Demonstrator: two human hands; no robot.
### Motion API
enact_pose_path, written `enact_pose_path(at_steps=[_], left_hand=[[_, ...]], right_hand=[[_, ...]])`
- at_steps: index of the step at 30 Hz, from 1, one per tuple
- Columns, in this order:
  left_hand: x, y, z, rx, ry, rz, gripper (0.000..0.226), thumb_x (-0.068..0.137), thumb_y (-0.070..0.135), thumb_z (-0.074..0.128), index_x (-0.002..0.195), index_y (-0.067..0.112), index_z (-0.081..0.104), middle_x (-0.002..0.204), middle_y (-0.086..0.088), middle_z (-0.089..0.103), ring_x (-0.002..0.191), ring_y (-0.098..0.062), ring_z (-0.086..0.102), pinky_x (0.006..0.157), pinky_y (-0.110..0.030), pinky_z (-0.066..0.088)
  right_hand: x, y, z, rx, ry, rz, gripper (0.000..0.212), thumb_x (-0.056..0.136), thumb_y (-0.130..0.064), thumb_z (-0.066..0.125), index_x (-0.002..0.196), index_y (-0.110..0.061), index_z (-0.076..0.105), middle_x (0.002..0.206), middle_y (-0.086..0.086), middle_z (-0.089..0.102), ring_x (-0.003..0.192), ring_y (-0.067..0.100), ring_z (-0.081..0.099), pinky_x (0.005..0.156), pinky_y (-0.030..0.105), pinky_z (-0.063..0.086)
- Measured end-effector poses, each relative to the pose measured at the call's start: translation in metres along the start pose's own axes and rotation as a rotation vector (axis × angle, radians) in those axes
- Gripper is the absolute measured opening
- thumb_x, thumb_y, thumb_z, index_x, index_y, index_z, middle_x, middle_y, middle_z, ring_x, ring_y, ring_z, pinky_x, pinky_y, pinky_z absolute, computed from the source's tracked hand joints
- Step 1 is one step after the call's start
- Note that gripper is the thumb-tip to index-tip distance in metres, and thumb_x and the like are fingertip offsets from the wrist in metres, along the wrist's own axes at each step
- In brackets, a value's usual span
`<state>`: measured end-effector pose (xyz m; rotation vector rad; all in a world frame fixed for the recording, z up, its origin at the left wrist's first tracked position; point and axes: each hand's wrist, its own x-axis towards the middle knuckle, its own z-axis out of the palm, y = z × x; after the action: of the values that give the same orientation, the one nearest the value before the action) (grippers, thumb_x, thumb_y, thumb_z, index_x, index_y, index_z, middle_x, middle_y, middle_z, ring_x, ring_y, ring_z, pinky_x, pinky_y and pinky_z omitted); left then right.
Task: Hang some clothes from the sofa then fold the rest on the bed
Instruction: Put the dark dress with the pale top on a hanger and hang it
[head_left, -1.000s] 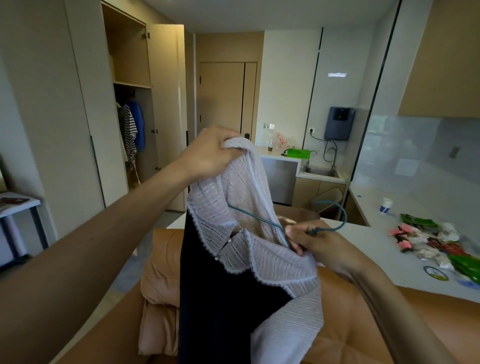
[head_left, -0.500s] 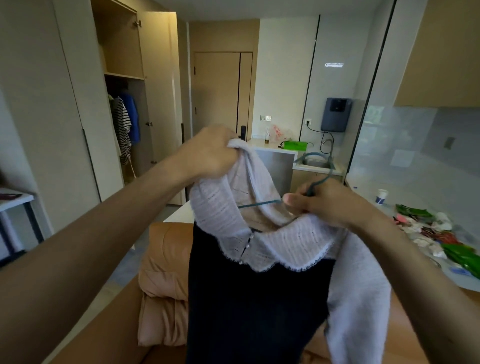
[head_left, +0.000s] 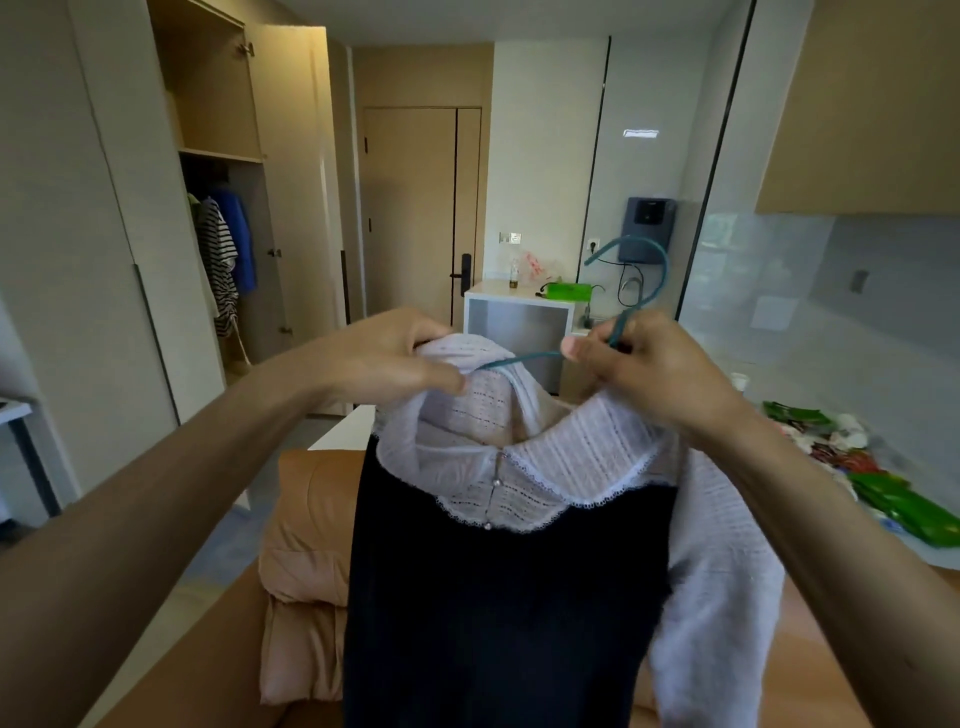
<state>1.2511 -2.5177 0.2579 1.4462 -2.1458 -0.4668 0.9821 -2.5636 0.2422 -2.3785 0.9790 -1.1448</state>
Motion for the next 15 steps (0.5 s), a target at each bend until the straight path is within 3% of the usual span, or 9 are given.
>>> enact_pose_path(at_steps=[2,4,6,10,13,15], left_hand=[[-0.003,0.0,-0.002,-0.019,-0.02,0.096,0.053,0.073,0.053,0.067,0.098,0.007,0.07,0.103,-0.015,0.061,0.094,-0.033,0.062,0.076,-0.045,0.048],[-0.005,-0.001,-0.007,-0.15,-0.039,0.13,0.044,0.087,0.049,0.062,0.112,0.014,0.071,0.111,-0.002,0.065,0.103,-0.021,0.064,0.087,-0.035,0.052],[-0.005,-0.003,-0.009,-0.244,-0.033,0.164,0.028,0.101,0.035,0.054,0.115,0.016,0.068,0.109,0.0,0.069,0.103,-0.017,0.066,0.086,-0.026,0.052],[0.004,-0.003,-0.004,-0.043,0.218,0.288,0.016,0.101,0.021,0.059,0.09,0.011,0.067,0.08,-0.002,0.064,0.074,-0.016,0.06,0.066,-0.026,0.044],[0.011,-0.003,-0.002,0.072,0.424,0.279,0.021,0.098,0.025,0.06,0.083,0.01,0.063,0.076,-0.01,0.061,0.072,-0.029,0.059,0.063,-0.032,0.039],[0.013,0.005,-0.004,-0.014,0.53,0.248,0.019,0.098,0.021,0.061,0.087,0.007,0.064,0.081,-0.013,0.063,0.076,-0.031,0.061,0.066,-0.033,0.042]], right_hand=[[-0.001,-0.003,-0.006,0.002,0.037,-0.009,0.052,0.099,-0.031,0.063,0.053,-0.017,0.042,0.047,-0.007,0.031,0.043,0.009,0.028,0.048,0.027,0.025],[-0.003,-0.008,-0.015,0.018,0.071,-0.018,0.052,0.098,-0.03,0.064,0.053,-0.018,0.043,0.046,-0.011,0.032,0.042,0.007,0.028,0.046,0.024,0.025],[-0.005,-0.012,-0.023,0.023,0.095,-0.017,0.049,0.098,-0.03,0.064,0.054,-0.017,0.046,0.046,-0.011,0.033,0.041,0.005,0.028,0.043,0.02,0.025],[-0.009,-0.018,-0.04,-0.082,0.043,0.002,0.051,0.098,-0.034,0.064,0.053,-0.016,0.047,0.043,-0.011,0.032,0.04,0.008,0.03,0.042,0.018,0.023],[-0.016,-0.014,-0.044,-0.189,-0.081,0.049,0.045,0.096,-0.035,0.066,0.059,-0.009,0.06,0.043,-0.009,0.037,0.039,0.007,0.032,0.042,0.019,0.026],[-0.022,-0.008,-0.038,-0.281,-0.125,0.071,0.043,0.095,-0.034,0.068,0.063,-0.005,0.063,0.046,-0.006,0.042,0.041,0.007,0.035,0.045,0.021,0.028]])
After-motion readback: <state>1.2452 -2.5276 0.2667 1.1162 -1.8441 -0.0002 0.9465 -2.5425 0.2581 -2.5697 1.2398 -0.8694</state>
